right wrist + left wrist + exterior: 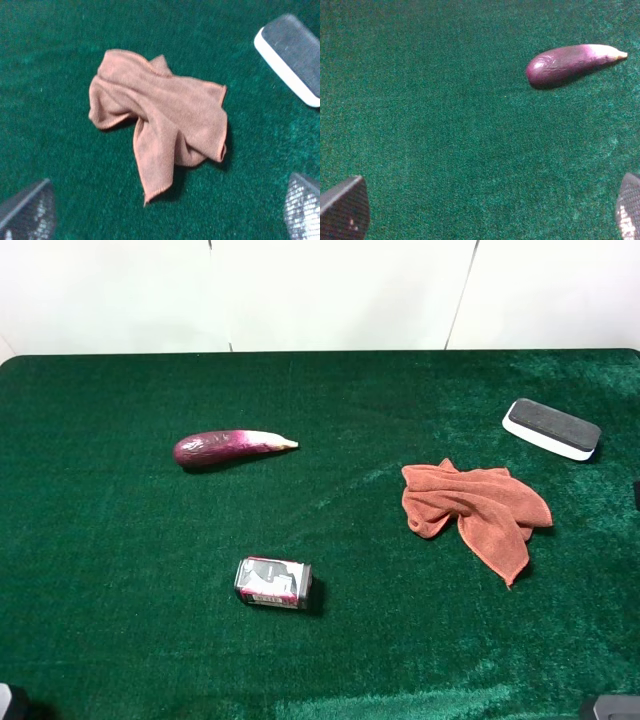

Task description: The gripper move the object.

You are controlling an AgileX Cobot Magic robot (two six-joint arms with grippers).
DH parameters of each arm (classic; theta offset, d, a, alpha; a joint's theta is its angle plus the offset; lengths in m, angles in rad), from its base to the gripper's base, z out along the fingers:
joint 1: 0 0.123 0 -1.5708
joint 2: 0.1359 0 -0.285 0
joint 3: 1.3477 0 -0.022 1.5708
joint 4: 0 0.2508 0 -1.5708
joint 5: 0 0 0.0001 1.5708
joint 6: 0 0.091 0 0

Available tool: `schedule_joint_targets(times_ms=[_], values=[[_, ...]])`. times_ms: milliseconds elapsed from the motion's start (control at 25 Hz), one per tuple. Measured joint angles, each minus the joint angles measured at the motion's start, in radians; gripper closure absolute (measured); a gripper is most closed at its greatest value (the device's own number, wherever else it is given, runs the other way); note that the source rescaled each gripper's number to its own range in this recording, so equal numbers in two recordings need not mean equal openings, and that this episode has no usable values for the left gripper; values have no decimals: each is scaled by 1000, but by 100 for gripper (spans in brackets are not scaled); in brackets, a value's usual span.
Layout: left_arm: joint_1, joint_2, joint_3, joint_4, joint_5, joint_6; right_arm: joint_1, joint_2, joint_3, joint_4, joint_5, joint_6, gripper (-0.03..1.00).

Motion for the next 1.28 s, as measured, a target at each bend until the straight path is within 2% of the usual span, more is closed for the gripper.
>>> schedule_joint_targets(times_ms=[240, 520, 680, 1280], values=[[0, 0, 0, 0, 0, 0, 0, -211, 64, -10, -38, 37, -3], [0, 0, 0, 0, 0, 0, 0, -421, 75, -101, -35, 140, -3], [0, 0, 0, 0, 0, 0, 0, -430, 88, -108, -17, 184, -3], [0, 0, 0, 0, 0, 0, 0, -431, 89, -108, -17, 208, -3]])
